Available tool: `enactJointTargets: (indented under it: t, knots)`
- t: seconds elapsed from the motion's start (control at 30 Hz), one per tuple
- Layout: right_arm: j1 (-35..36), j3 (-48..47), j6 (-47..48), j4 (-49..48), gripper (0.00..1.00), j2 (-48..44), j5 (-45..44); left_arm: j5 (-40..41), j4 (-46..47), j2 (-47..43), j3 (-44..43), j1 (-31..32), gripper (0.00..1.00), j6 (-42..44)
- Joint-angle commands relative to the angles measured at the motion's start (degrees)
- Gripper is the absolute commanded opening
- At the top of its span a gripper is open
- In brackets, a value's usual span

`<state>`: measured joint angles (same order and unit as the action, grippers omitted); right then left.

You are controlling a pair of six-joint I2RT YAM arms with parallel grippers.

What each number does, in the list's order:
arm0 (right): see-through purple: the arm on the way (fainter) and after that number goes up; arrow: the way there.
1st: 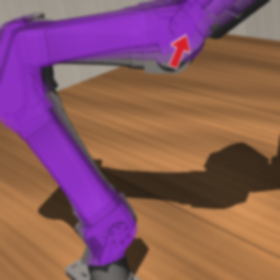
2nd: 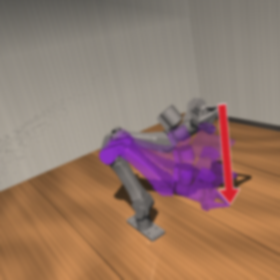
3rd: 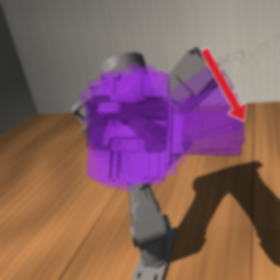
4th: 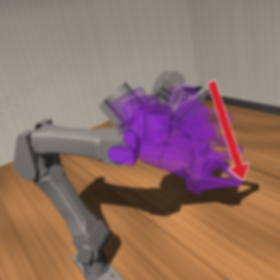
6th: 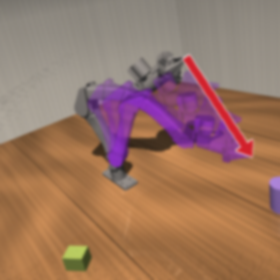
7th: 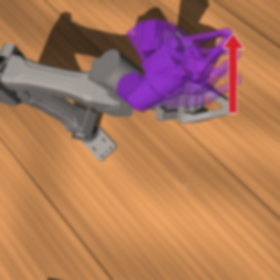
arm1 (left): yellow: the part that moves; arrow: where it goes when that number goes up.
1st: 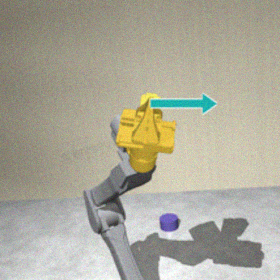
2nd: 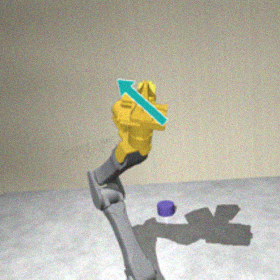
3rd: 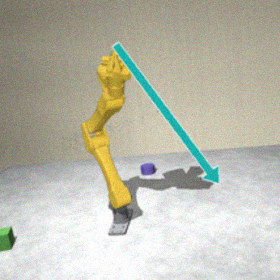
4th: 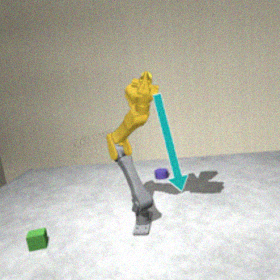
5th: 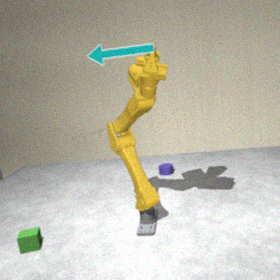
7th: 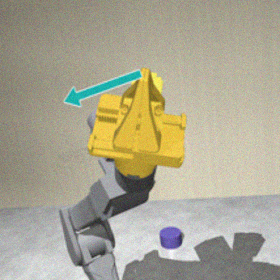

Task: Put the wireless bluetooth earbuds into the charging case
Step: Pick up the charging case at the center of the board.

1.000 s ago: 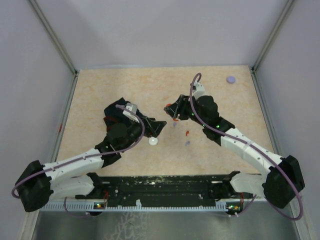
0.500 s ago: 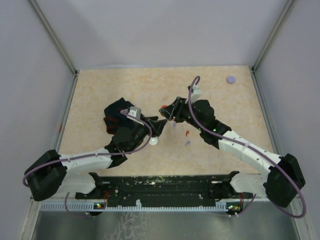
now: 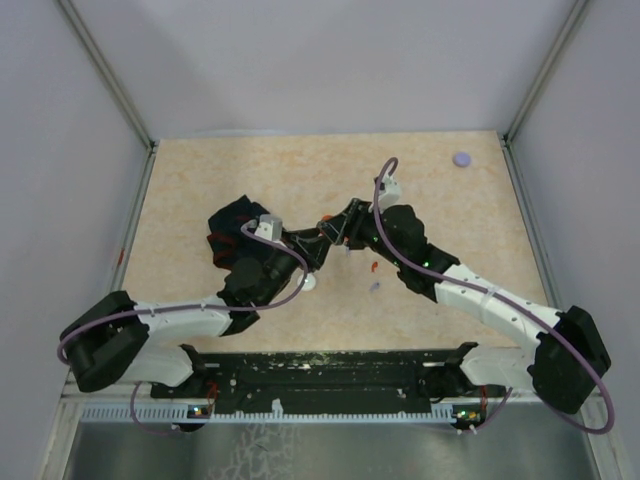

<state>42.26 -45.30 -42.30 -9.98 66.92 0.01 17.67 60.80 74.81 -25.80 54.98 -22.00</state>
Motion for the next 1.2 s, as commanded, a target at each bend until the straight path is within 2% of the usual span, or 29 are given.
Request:
enactJointTargets:
  t: [0.0,0.17,0.33,0.47,0.5,0.6,0.77,0.83,1.0,1.17]
  knots:
    - [1.0,0.4,-1.0,-4.5,0.44,-1.0,-0.6,1.0,5.5,1.6,-0.3,0.5,0.52,0.9]
    - [1.7,2.0,-1.5,-6.5,0.44,-0.4,-0.9,1.7,9.7,3.8,-0.1,0.5,0.42,2.1]
    - [1.7,3.5,-1.3,-8.5,0.46,-0.1,-1.3,2.3,14.1,5.6,2.0,0.5,0.26,2.2]
    - [1.7,3.6,-0.3,-9.5,0.51,0.4,-0.5,2.0,18.3,6.4,5.0,0.5,0.1,2.0]
    - [1.7,3.3,0.1,-9.3,0.56,0.4,-0.4,2.3,18.8,6.4,5.6,0.4,0.07,1.8]
    - [1.7,2.2,2.2,-8.5,0.62,0.3,0.2,2.4,19.7,5.6,7.7,0.3,0.0,1.7]
    - [0.8,0.2,8.4,-7.1,0.72,-0.4,5.6,-0.5,19.5,2.7,10.8,-0.9,0.0,1.1]
    - [-0.4,-0.3,11.0,-6.7,0.73,-0.6,9.3,-3.2,18.4,1.0,11.9,-2.1,0.0,0.4]
    - [-5.5,0.2,14.4,-8.4,0.74,-1.0,21.1,-12.7,13.4,-4.1,13.6,-6.2,0.0,-1.7]
    - [-5.8,-1.5,24.3,-4.2,0.77,-1.1,26.8,-24.1,9.6,-8.7,14.6,-12.4,0.0,-4.9]
